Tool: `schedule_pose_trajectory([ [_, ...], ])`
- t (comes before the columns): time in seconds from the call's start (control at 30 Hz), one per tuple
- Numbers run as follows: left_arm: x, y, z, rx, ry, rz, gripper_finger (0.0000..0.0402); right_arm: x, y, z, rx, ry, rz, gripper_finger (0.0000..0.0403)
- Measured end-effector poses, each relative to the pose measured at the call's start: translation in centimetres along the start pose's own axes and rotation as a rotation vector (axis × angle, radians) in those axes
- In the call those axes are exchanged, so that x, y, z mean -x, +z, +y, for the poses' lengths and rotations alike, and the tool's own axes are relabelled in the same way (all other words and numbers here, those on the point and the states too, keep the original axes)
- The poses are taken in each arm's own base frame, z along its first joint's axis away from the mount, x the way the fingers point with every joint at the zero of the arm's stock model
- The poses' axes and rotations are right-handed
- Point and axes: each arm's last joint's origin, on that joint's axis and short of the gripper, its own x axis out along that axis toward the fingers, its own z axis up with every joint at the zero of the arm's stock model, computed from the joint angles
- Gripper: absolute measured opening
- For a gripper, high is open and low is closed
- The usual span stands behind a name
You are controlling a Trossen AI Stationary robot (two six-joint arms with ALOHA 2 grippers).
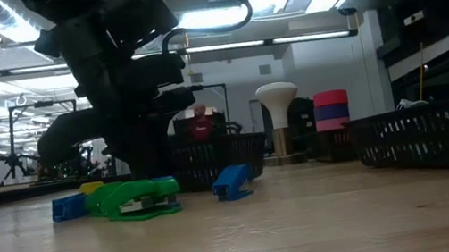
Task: Pick and place Stapler, Stapler remover, tape
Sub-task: Move the left black bin to the center of the table
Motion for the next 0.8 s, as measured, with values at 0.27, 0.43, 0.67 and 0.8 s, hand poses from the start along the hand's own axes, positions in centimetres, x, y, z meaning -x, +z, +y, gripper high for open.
schedule_pose_trajectory([
  [0.27,0.0,0.0,0.0,0.001,0.0,0.0,0.0017,1.8,0.0,-1.1,0.103,-0.096,0.007,0.014],
  [0.43,0.0,0.0,0.0,0.003,0.001,0.0,0.0017,2.9,0.1,-1.7,0.122,-0.17,-0.025,0.014],
  [0.67,0.0,-0.1,0.4,0.089,0.008,0.0,0.0017,3.3,0.5,-2.3,0.179,-0.216,-0.062,0.014],
  [0.8,-0.1,-0.2,0.4,0.062,0.012,0.003,0.0017,3.5,0.5,-2.9,0.185,-0.279,-0.055,0.014],
])
